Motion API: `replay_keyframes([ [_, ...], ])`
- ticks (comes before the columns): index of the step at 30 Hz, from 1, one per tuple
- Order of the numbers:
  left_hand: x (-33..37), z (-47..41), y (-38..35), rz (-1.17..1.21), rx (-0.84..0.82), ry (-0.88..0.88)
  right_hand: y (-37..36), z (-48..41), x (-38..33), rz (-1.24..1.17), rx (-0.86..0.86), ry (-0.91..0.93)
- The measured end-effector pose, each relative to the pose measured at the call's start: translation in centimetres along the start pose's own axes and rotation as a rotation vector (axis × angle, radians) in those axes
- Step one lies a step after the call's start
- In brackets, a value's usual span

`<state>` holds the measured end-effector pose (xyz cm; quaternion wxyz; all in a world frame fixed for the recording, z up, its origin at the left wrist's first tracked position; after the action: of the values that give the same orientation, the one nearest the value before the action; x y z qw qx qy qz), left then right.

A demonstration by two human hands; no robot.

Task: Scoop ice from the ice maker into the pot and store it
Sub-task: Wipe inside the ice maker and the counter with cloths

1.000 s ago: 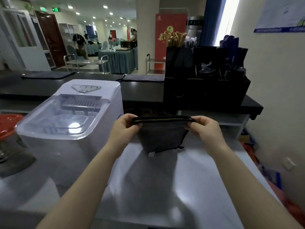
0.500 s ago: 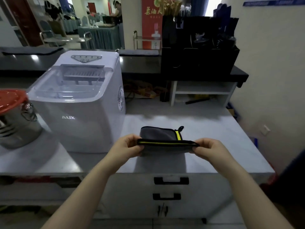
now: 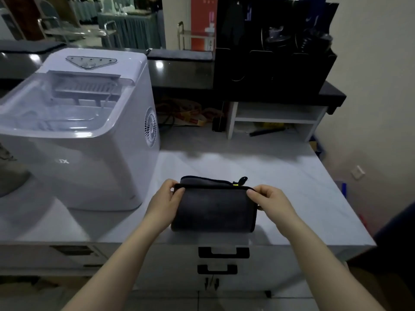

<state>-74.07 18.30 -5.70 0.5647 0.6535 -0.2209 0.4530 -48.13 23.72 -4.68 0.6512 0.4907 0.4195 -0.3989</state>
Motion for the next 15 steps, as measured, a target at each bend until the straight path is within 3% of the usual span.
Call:
replay_keyframes([
  [9, -1.9, -5.2, -3.7, -0.043, 0.147, 0.179, -2.5, -7.8, 3.2, 0.275, -0.008, 0.011],
  [15, -2.0, -6.3, -4.6, -0.155, 0.235, 0.190, -3.1, -9.7, 3.4, 0.327, 0.006, 0.013],
])
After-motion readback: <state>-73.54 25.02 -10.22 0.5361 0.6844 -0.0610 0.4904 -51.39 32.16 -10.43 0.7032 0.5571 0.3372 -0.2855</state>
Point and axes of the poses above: each hand's wrist, its own z-axis away from the middle knuckle, its own y-axis out of the back of the hand, x = y × z, the point moved 1 cm from there along -z, towards the middle knuckle, and after that the axes turned 1 degree about y, right-handed, at the moved point
